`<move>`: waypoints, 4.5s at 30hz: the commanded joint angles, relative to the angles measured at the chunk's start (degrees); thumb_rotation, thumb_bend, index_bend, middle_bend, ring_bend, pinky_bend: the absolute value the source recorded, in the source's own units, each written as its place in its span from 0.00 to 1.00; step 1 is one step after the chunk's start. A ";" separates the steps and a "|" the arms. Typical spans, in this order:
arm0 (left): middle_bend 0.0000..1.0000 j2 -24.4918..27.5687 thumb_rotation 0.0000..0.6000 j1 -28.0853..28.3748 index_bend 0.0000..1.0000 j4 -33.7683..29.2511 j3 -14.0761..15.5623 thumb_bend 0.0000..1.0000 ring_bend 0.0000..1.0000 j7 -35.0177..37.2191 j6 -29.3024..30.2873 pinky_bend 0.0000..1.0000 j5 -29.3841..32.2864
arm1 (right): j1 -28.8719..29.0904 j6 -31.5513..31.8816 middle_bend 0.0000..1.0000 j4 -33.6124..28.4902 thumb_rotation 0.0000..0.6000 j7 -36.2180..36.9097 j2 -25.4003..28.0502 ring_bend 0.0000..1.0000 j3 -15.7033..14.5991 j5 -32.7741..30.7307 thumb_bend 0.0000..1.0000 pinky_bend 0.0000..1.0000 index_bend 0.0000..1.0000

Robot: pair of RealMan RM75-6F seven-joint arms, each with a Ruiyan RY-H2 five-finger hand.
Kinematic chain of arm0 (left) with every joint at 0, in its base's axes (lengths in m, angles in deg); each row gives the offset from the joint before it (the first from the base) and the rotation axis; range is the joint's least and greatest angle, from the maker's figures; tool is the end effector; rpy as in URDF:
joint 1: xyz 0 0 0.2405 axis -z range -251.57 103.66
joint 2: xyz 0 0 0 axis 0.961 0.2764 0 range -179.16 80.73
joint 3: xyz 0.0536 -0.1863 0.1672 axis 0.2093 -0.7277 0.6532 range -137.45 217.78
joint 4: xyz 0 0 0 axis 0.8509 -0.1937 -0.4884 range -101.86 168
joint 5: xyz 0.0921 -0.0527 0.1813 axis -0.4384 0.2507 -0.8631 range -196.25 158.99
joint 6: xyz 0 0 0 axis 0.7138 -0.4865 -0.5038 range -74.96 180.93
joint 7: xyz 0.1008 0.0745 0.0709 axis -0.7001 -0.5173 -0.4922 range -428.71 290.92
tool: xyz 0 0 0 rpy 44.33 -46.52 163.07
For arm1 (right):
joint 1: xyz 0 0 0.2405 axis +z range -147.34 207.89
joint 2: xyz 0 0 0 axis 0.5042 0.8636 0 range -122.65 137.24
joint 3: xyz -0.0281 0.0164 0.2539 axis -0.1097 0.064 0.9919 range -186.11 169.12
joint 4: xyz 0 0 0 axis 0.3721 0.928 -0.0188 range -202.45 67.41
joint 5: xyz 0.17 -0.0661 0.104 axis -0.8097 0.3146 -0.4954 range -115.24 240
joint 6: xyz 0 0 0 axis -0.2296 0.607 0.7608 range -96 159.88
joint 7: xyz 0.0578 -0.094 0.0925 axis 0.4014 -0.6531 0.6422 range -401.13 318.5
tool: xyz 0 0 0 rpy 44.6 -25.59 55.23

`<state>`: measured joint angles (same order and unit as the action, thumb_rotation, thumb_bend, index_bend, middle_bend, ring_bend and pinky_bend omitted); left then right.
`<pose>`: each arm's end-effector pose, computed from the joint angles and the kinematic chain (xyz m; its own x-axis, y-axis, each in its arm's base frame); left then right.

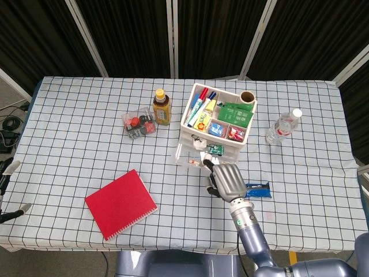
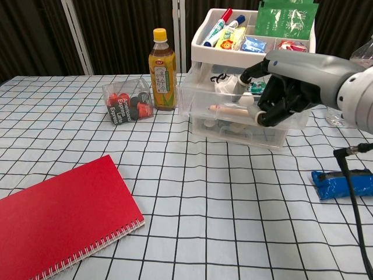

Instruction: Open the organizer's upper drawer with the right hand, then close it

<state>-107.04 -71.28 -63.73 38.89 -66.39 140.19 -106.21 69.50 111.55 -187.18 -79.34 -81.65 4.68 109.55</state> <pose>-0.3062 0.1630 0.1861 0.3875 0.0066 0.9218 0.9219 -0.0024 -0.3875 -0.0755 -0.2665 0.0223 0.1550 -0.2809 0.9471 -0.9794 -0.1689 0.1102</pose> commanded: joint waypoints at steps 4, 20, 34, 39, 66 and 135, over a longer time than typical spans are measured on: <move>0.00 0.02 1.00 0.07 0.00 -0.09 -0.03 0.15 0.00 -0.13 -0.23 0.00 0.21 | -0.17 0.00 0.90 -0.24 1.00 -0.01 0.25 0.91 -0.29 0.20 0.49 0.78 0.55; 0.00 0.31 1.00 0.11 0.00 -0.30 0.00 0.15 0.00 -0.05 -0.60 0.00 0.52 | 0.15 0.34 0.88 -1.39 1.00 -1.49 -0.31 0.89 -0.58 2.61 0.43 0.77 0.03; 0.00 0.29 1.00 0.25 0.00 -0.33 0.05 0.15 0.00 -0.03 -0.91 0.00 0.50 | 6.75 0.40 1.00 -4.16 1.00 -11.35 0.22 1.00 5.37 -15.69 0.70 0.84 0.00; 0.00 0.30 1.00 0.28 0.00 -0.24 0.02 0.15 0.00 0.12 -1.01 0.00 0.64 | 8.35 1.35 1.00 -3.76 1.00 -12.32 0.25 1.00 6.85 -17.62 0.71 0.84 0.00; 0.00 0.53 1.00 0.36 0.00 -0.08 -0.03 0.15 0.00 0.63 -1.26 0.00 0.94 | 14.78 8.02 0.93 -4.01 1.00 -17.16 2.12 0.93 7.89 -17.96 0.23 0.79 0.30; 0.00 0.52 1.00 0.51 0.00 0.01 -0.32 0.15 0.00 0.94 -1.74 0.00 1.77 | 13.66 -16.36 1.00 9.81 1.00 -2.16 17.46 1.00 -2.89 14.31 0.17 0.79 0.49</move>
<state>-106.51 -70.78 -63.72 38.57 -65.43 138.46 -104.46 83.51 96.90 -178.94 -83.55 -65.70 2.86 121.40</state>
